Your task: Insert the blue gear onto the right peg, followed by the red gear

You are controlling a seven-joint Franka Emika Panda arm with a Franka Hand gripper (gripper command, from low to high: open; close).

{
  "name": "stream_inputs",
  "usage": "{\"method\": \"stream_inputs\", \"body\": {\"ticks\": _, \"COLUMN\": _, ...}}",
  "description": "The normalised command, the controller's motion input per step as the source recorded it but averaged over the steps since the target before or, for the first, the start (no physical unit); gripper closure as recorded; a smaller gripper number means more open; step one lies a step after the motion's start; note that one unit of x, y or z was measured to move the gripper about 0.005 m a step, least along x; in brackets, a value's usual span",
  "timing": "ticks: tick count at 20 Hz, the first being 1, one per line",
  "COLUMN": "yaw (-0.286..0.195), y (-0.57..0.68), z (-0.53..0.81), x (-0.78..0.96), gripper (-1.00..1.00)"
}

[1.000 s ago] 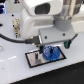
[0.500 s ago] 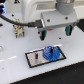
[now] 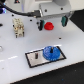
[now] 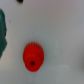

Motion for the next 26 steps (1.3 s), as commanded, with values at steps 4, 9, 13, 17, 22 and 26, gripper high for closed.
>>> {"method": "stream_inputs", "body": {"ticks": 4, "yaw": 0.000, "y": 0.20, "z": -0.08, "x": -0.67, "gripper": -1.00}}
{"method": "stream_inputs", "body": {"ticks": 9, "yaw": 0.000, "y": 0.22, "z": -0.13, "x": -0.57, "gripper": -1.00}}
{"method": "stream_inputs", "body": {"ticks": 13, "yaw": 0.000, "y": 0.22, "z": -0.28, "x": -0.31, "gripper": -1.00}}
{"method": "stream_inputs", "body": {"ticks": 17, "yaw": 0.000, "y": 0.18, "z": -0.31, "x": -0.18, "gripper": -1.00}}
{"method": "stream_inputs", "body": {"ticks": 22, "yaw": 0.000, "y": 0.13, "z": -0.31, "x": -0.16, "gripper": -1.00}}
{"method": "stream_inputs", "body": {"ticks": 26, "yaw": 0.000, "y": 0.10, "z": -0.35, "x": -0.25, "gripper": -1.00}}
